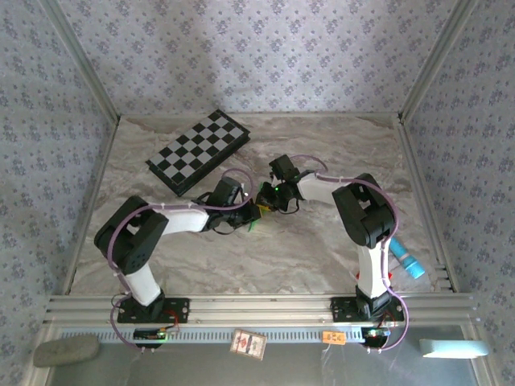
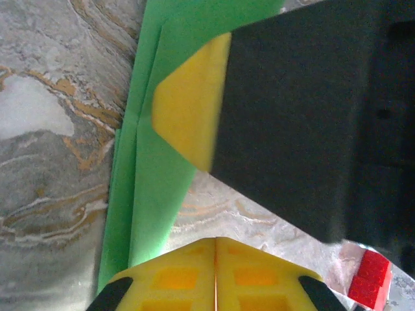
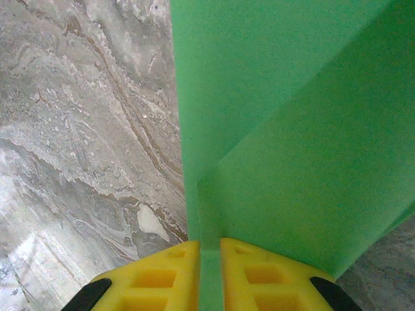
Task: Fold a paper plane with a square sheet of paper (pick it up from the middle)
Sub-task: Fold the wing for the fifth time at the center of the table.
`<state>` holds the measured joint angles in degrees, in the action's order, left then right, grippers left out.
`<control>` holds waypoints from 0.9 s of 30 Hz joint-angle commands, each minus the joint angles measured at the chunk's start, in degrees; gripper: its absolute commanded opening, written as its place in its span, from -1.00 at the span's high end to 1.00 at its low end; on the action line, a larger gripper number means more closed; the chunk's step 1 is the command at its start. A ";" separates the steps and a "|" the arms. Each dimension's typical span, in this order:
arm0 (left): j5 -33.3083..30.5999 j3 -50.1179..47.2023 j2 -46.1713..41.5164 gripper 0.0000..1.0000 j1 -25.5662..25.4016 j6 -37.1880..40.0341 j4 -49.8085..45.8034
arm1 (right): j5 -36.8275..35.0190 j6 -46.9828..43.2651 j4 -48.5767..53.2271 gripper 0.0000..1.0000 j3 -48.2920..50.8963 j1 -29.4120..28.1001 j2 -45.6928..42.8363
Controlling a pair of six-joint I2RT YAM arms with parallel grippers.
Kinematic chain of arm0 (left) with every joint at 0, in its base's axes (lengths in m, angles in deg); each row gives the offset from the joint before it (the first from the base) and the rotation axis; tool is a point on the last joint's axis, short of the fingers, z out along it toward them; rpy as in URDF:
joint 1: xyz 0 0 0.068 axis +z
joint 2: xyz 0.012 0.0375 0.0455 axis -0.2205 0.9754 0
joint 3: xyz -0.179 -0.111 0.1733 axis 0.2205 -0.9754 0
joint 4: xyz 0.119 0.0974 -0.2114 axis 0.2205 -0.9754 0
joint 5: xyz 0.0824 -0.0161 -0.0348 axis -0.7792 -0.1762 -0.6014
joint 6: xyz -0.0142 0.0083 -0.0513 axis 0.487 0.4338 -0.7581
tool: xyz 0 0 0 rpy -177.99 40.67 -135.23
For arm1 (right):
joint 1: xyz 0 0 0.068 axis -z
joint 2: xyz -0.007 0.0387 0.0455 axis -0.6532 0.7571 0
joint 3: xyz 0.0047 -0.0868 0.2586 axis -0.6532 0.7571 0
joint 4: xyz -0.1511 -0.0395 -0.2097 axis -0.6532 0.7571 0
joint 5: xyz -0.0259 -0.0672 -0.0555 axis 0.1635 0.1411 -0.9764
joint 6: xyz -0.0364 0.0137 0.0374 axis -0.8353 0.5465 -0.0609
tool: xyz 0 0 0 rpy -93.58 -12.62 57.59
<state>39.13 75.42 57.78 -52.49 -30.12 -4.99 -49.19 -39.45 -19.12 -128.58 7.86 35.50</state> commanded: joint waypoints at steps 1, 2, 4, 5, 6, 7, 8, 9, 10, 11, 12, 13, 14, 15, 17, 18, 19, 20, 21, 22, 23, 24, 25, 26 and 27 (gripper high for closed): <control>-0.73 1.48 1.34 0.89 0.52 -0.39 0.78 | 0.22 1.42 0.43 0.64 0.63 -0.15 -1.44; -1.35 1.30 1.54 0.90 0.57 -0.21 0.33 | 0.40 1.42 0.37 0.64 0.63 0.01 -1.56; -2.47 1.14 1.85 0.92 0.65 0.08 -0.57 | 0.92 1.34 0.23 0.64 0.63 0.16 -1.72; -2.85 1.02 2.05 0.93 0.65 0.18 -1.05 | 1.25 1.22 0.10 0.64 0.63 0.26 -1.80; -3.17 1.17 2.28 0.94 0.64 0.26 -1.56 | 1.59 1.18 0.00 0.64 0.63 0.31 -1.78; -3.18 1.19 2.65 0.94 0.64 0.27 -1.92 | 2.14 1.04 -0.30 0.64 0.63 0.41 -1.91; -3.15 1.26 3.05 0.95 0.64 0.27 -2.37 | 2.52 0.77 -0.45 0.64 0.63 0.50 -2.11; -3.22 1.26 3.40 0.96 0.68 0.14 -3.08 | 2.95 0.27 -0.71 0.64 0.63 0.70 -2.30; -3.28 1.29 3.69 0.96 0.64 0.01 -3.81 | 3.85 -0.55 -1.02 0.64 0.42 0.95 -2.53; -3.55 1.26 3.91 0.98 0.64 -0.14 -4.53 | 4.20 -1.48 -1.06 0.64 0.21 1.25 -3.15; -3.74 1.26 4.01 0.99 0.72 -0.28 -5.25 | 4.27 -2.56 -1.27 0.63 0.11 1.53 -3.74; -3.94 1.11 4.09 1.00 0.77 -0.34 -5.75 | 4.49 -4.20 -1.52 0.63 0.04 1.87 -4.46; -4.24 1.02 3.98 1.00 0.79 -0.37 -6.44 | 4.58 -5.98 -1.44 0.62 -0.07 2.31 -5.16; -4.47 1.03 4.01 1.00 0.81 -0.43 -6.89 | 4.49 -7.67 -1.06 0.61 -0.30 2.67 -5.54; -4.65 0.93 3.91 1.00 0.81 -0.60 -7.24 | 4.38 -11.96 0.15 0.59 -0.84 3.28 -5.72; -4.67 0.81 3.92 1.00 0.88 -0.78 -7.10 | 4.30 -13.36 0.50 0.59 -0.95 3.60 -5.61; -4.65 0.64 3.99 1.00 0.91 -0.94 -6.93 | 4.77 -15.68 0.25 0.57 -0.80 3.89 -5.32; -4.56 0.57 4.01 1.00 0.91 -1.04 -6.76 | 5.97 -17.10 -0.15 0.57 -0.69 4.22 -4.81; -4.56 0.56 4.01 1.00 0.98 -1.13 -6.71 | 7.25 -17.99 -0.47 0.56 -0.77 4.50 -4.35; -4.56 0.47 3.96 1.00 1.05 -1.14 -6.78 | 9.40 -19.15 -0.94 0.57 -0.94 4.76 -3.81; -4.57 0.47 3.92 1.00 0.99 -1.23 -6.84 | 10.41 -20.12 -1.31 0.56 -0.96 4.80 -3.45; -4.56 0.55 4.00 1.00 1.05 -1.23 -6.99 | 10.80 -21.15 -1.33 0.56 -1.10 4.73 -3.13; -4.56 0.52 4.01 1.00 1.07 -1.33 -7.11 | 10.82 -22.25 -0.58 0.55 -1.42 4.76 -2.76; -4.56 0.46 3.93 1.00 1.07 -1.40 -7.24 | 10.89 -23.12 -0.06 0.55 -1.72 4.87 -2.41; -4.55 0.44 3.99 1.00 1.07 -1.49 -7.24 | 10.99 -23.62 0.07 0.55 -1.89 5.00 -2.05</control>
<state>36.38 76.07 60.76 -51.83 -31.06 -7.44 -40.97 -57.74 -20.15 -128.82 12.76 31.89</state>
